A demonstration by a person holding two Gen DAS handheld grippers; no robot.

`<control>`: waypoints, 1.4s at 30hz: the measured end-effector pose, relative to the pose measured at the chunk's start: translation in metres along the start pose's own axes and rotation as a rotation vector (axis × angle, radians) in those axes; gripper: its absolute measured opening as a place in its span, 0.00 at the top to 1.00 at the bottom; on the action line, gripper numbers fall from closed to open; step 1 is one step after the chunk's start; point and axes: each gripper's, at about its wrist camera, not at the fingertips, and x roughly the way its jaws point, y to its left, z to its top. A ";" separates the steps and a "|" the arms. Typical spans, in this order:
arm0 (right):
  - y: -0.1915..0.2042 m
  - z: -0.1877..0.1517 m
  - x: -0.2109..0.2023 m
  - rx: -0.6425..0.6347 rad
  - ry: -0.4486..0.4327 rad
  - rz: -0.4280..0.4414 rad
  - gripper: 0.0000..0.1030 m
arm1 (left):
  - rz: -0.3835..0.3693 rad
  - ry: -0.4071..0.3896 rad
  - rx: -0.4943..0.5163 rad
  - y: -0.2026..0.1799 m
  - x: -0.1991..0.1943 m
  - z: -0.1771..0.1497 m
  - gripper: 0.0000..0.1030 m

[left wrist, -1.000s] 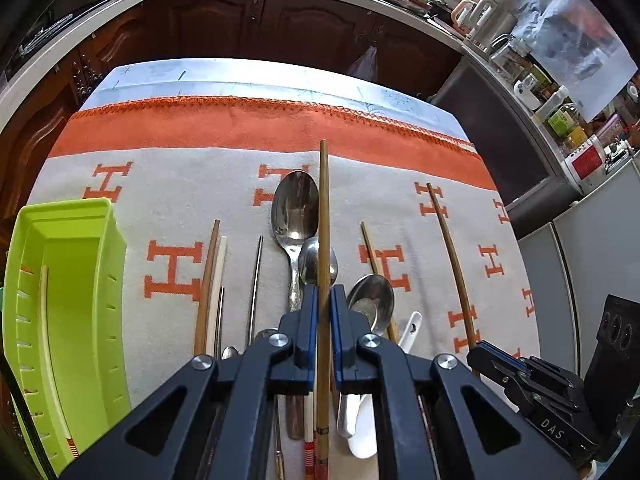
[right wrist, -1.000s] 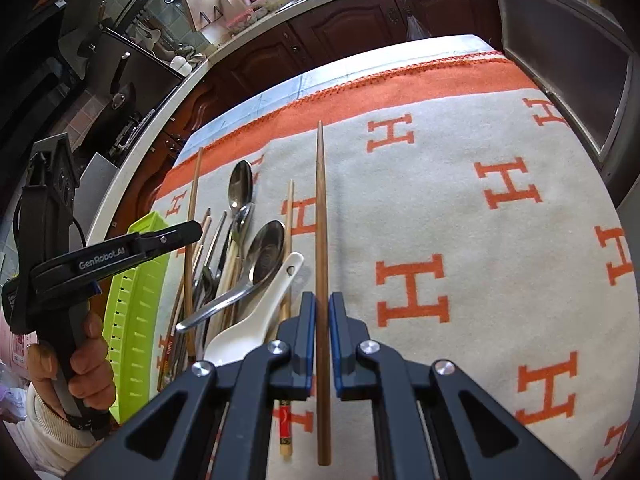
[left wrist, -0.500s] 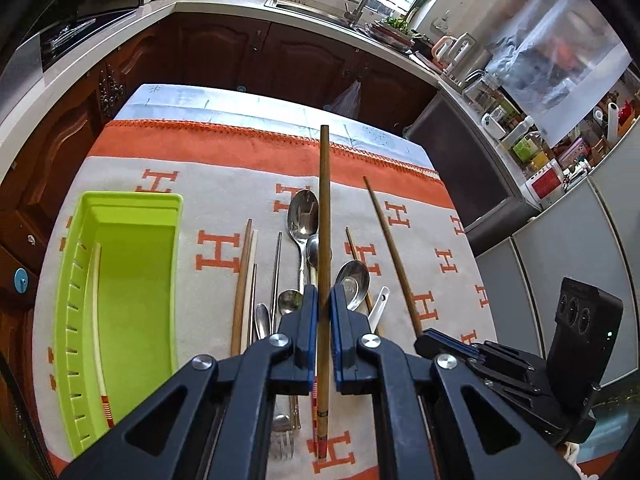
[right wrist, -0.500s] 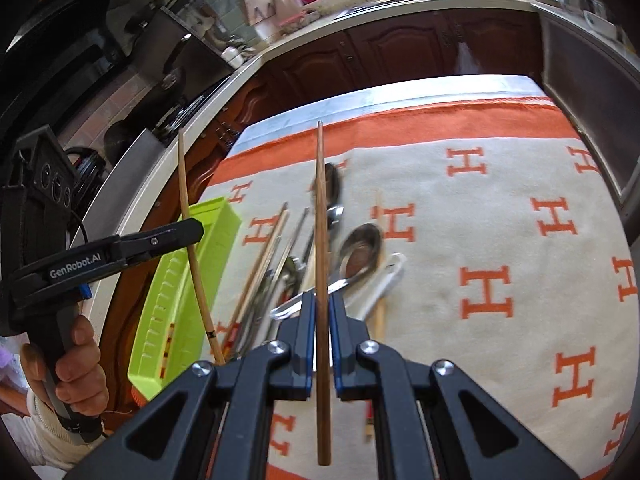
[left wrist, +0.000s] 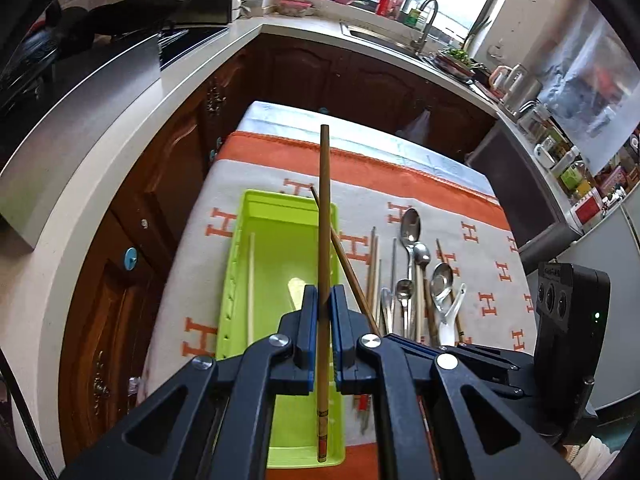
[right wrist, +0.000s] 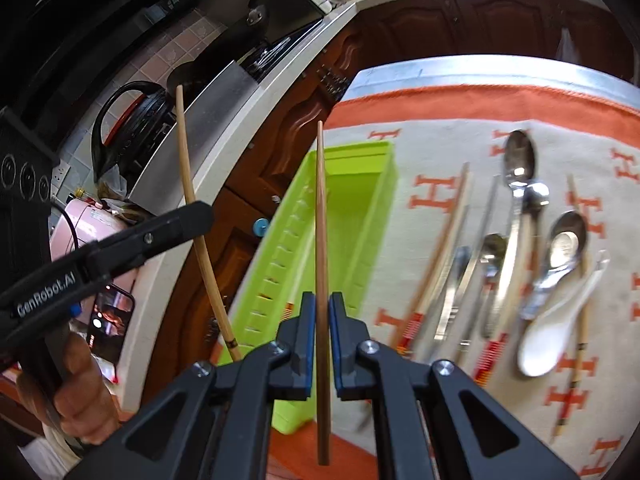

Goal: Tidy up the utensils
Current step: 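Grasp one wooden chopstick with each tool and lift toward the green tray, then lower the chopsticks into the green tray and open both tools, then move the right tool to the white ceramic spoon handle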

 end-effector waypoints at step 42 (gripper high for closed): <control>-0.048 -0.044 -0.055 0.054 -0.180 -0.424 0.74 | 0.106 -0.032 0.108 -0.029 0.042 -0.057 0.12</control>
